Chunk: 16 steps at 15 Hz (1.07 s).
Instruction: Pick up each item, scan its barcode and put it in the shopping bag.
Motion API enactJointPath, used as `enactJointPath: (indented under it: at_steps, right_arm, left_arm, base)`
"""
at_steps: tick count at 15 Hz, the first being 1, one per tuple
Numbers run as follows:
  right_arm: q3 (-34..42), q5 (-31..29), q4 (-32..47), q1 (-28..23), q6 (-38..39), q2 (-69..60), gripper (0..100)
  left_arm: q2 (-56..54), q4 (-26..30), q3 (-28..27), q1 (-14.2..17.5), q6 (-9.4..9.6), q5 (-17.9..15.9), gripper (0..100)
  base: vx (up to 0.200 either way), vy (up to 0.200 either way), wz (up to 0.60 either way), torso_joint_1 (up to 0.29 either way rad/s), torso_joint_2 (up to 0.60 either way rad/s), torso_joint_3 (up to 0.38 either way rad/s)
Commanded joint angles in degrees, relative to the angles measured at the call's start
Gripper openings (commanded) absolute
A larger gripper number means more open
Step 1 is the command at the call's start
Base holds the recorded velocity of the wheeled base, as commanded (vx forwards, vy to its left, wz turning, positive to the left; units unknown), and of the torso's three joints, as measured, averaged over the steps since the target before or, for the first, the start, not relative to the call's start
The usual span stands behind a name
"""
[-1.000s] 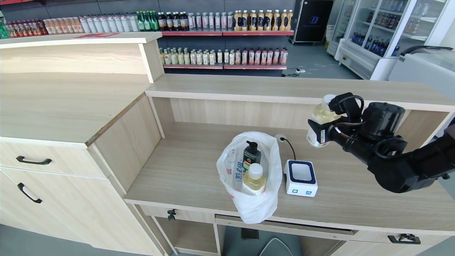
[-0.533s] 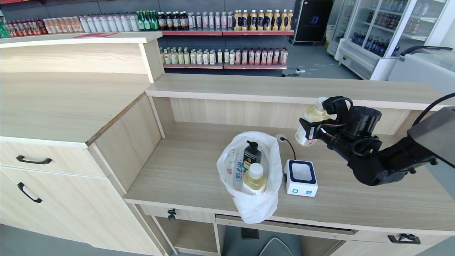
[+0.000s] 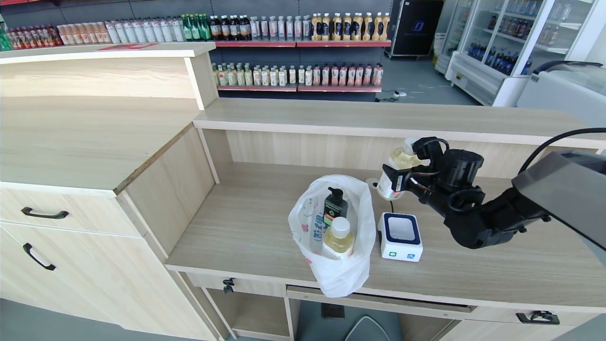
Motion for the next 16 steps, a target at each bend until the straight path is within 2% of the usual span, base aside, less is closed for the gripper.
enactJointPath:
  at_steps: [1, 9, 12, 15, 16]
  right_arm:
    - [-1.7, 1.2, -0.1, 0.9, 0.0, 2.1, 0]
    - [-9.0, 4.2, -0.5, 1.7, 0.5, 9.1, 0]
    - [-10.1, 7.5, -0.5, 1.7, 0.7, 10.0, 0]
    - [-8.7, 7.5, 0.2, 1.7, 0.7, 7.6, 0]
    - [-4.6, 7.7, 0.7, 2.2, 0.8, 3.0, 0]
  left_arm:
    - [0.0, 0.0, 0.0, 0.0, 0.00, 0.0, 100]
    - [0.0, 0.0, 0.0, 0.0, 0.00, 0.0, 100]
    - [0.0, 0.0, 0.0, 0.0, 0.00, 0.0, 100]
    - [0.0, 0.0, 0.0, 0.0, 0.00, 0.0, 100]
    - [0.0, 0.0, 0.0, 0.0, 0.00, 0.0, 100]
  base:
    - [0.000, 0.000, 0.00, 0.000, 0.00, 0.000]
    - [0.000, 0.000, 0.00, 0.000, 0.00, 0.000]
    - [0.000, 0.000, 0.00, 0.000, 0.00, 0.000]
    - [0.000, 0.000, 0.00, 0.000, 0.00, 0.000]
    - [0.000, 0.000, 0.00, 0.000, 0.00, 0.000]
